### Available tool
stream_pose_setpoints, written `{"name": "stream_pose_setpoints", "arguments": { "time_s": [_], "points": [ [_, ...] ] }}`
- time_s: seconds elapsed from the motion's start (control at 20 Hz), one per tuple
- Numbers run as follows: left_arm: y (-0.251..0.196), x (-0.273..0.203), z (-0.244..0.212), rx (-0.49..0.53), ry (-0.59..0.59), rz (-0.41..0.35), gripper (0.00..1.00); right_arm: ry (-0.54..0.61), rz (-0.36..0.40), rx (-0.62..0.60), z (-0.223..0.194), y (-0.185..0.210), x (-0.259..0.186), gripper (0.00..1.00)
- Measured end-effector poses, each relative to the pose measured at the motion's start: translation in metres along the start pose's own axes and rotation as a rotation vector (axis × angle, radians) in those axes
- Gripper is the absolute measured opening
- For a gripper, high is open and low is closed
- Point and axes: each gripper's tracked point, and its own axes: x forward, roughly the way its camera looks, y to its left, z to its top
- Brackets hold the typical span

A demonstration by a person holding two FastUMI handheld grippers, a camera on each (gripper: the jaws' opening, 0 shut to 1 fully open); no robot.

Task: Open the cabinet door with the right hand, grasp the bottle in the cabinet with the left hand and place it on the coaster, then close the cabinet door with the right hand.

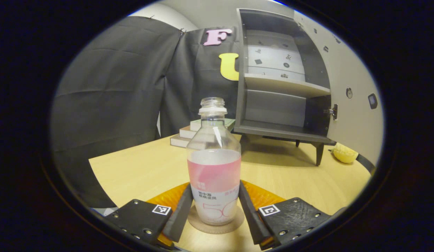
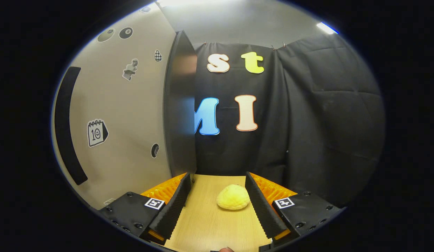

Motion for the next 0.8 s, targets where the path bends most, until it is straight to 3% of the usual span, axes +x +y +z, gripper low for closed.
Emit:
{"name": "stream_pose_setpoints", "arguments": {
  "time_s": [0.1, 0.15, 0.3, 0.75, 0.8],
  "points": [
    [-0.001, -0.004, -0.002, 0.009, 0.014, -0.002, 0.76, 0.003, 0.008, 0.000, -0.003, 0.004, 0.001, 0.98],
    [-0.001, -0.003, -0.002, 0.007, 0.025, 0.000, 0.72, 0.002, 0.014, 0.004, -0.003, 0.007, 0.001, 0.98],
    [-0.002, -0.008, -0.001, 0.033, 0.048, 0.006, 0.81, 0.000, 0.030, 0.018, -0.006, 0.012, 0.003, 0.98],
    [-0.011, -0.041, 0.078, 0.109, -0.050, -0.004, 0.78, -0.023, 0.095, 0.095, 0.000, 0.016, 0.004, 0.98],
    [-0.013, -0.046, 0.092, 0.114, -0.069, -0.006, 0.78, -0.022, 0.110, 0.105, 0.000, 0.017, 0.004, 0.93]
  ]
}}
